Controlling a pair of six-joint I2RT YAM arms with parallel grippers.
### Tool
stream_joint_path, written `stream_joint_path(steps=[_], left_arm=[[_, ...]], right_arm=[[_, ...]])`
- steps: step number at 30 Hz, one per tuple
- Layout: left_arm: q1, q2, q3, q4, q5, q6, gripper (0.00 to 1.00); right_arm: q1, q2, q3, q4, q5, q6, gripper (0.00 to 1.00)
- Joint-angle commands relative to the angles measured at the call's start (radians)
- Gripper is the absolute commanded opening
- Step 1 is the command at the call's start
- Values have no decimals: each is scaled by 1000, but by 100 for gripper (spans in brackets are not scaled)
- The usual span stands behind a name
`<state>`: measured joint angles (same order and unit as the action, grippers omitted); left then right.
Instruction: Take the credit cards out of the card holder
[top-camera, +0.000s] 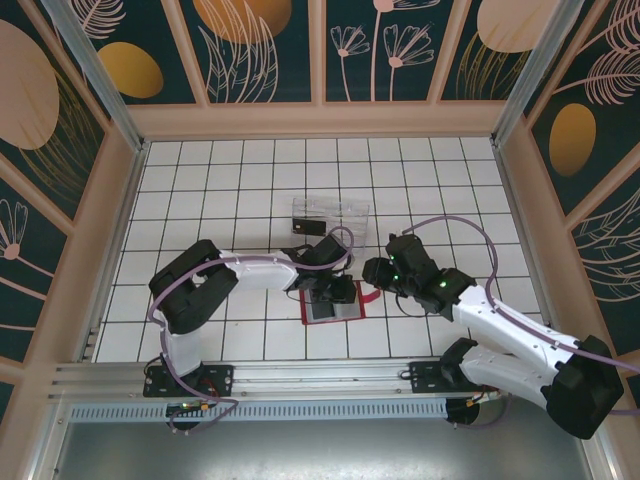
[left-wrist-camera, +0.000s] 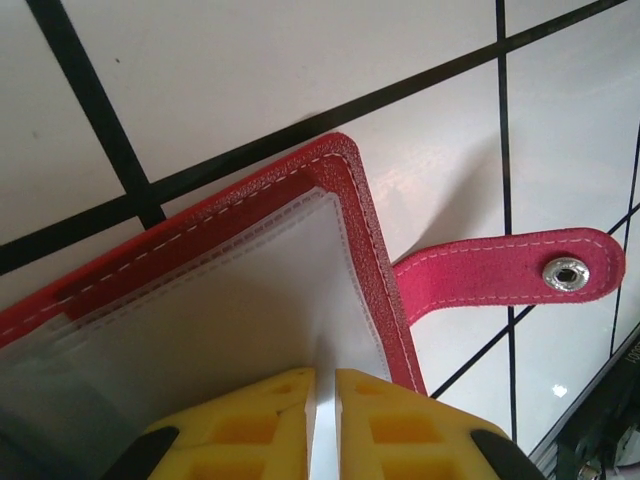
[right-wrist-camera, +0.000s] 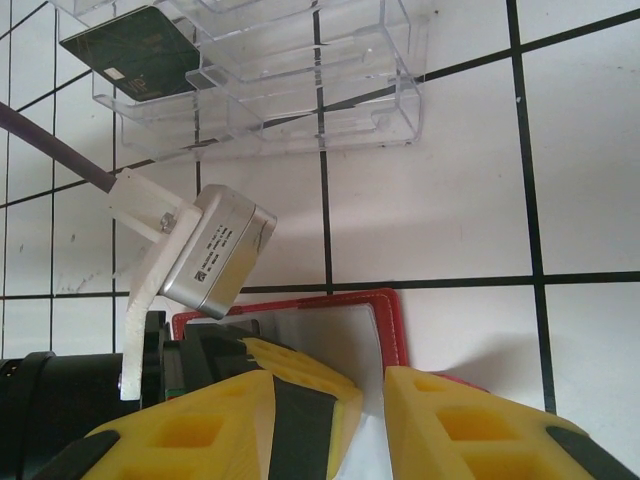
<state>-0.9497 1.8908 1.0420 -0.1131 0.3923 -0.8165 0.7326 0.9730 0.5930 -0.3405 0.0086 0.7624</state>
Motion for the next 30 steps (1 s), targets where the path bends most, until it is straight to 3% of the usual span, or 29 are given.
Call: stream_joint_path(steps=[1, 6, 12, 20, 30], left_arm=[[-7, -14, 7, -77, -84, 4, 14], [-5, -154, -17, -93, -214, -2, 16], [10, -279, -90, -121, -289, -31, 16], [51, -397, -267, -92, -257, -127, 18], [60, -396, -355, -5, -189, -199, 35]], right_arm=[[-7, 1, -12, 6, -19, -25, 35], [-7, 57, -13, 50, -105, -35, 35], [-9, 127, -24, 155, -236, -43, 30], [-9, 287, -53, 375, -464, -46, 21], [-11, 435, -52, 454, -554, -63, 18]])
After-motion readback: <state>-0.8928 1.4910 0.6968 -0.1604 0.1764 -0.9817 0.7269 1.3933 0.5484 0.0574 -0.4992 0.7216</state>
